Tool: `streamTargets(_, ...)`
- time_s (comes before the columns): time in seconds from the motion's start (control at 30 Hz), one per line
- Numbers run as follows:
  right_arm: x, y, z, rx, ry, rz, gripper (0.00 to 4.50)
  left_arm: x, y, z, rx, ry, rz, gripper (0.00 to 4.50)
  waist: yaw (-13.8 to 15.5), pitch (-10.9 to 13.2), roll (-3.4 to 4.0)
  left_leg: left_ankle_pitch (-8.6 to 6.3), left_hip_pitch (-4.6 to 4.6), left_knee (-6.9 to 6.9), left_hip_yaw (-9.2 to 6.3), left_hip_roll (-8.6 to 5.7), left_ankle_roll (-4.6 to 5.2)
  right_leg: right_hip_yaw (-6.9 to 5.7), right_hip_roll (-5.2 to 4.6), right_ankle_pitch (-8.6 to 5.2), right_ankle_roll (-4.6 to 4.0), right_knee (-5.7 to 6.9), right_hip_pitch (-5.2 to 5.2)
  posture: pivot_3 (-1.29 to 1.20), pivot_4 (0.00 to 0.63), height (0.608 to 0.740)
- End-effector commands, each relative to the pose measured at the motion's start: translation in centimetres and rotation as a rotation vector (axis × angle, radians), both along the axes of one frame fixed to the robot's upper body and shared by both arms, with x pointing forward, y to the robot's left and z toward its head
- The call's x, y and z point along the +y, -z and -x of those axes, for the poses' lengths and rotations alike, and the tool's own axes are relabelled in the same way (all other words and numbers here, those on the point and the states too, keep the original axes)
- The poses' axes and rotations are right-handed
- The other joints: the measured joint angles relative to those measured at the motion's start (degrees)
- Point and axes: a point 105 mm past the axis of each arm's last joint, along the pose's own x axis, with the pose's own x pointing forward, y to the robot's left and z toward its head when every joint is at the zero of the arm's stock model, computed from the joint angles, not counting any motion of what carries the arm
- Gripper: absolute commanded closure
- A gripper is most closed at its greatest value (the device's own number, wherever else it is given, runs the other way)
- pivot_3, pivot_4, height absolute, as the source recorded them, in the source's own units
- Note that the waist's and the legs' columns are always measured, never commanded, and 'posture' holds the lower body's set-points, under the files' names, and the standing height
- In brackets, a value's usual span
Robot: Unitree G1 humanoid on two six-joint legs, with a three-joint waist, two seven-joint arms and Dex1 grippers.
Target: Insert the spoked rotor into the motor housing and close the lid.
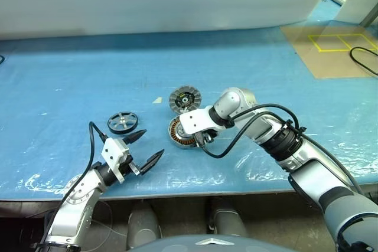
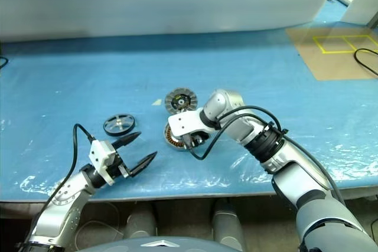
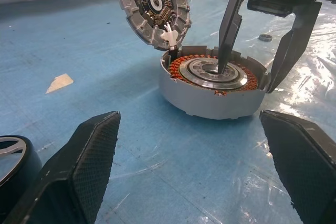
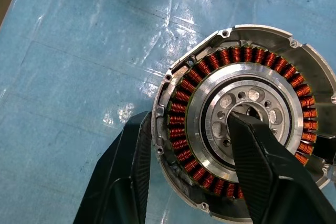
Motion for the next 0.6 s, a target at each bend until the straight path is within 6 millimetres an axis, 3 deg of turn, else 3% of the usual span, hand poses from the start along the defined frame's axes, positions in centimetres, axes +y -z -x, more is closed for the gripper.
streamTargets(0.03, 0.0, 0.8, 0.9, 0.060, -0.009, -0.014, 1.08, -0.3, -0.9, 0.1, -0.036, 0.013, 0.002, 0.00, -0.05, 0.00, 0.00, 0.00, 0.00, 0.00, 0.00, 0.00, 0.00, 0.00, 0.00, 0.00, 0.00, 0.00, 0.00, 0.00, 0.150, 0.740)
streamTargets(0.13, 0.5, 0.0, 0.8, 0.084, 0.018, -0.083, 0.10, -0.4, -1.0, 0.1, -0.036, 0.015, 0.003, 0.00, -0.18, 0.00, 0.00, -0.02, 0.02, 0.00, 0.00, 0.00, 0.04, 0.00, 0.00, 0.00, 0.00, 0.03, 0.00, 0.00, 0.150, 0.740)
streamTargets(0.6, 0.5, -3.8, 1.0, 0.070, -0.006, -0.253, 0.04, -0.8, -0.8, -0.4, -0.029, 0.049, 0.005, 0.00, -0.18, 0.01, 0.00, 0.01, -0.03, 0.00, 0.00, 0.01, -0.01, 0.02, 0.02, 0.00, 0.00, 0.04, -0.07, 0.00, 0.150, 0.740)
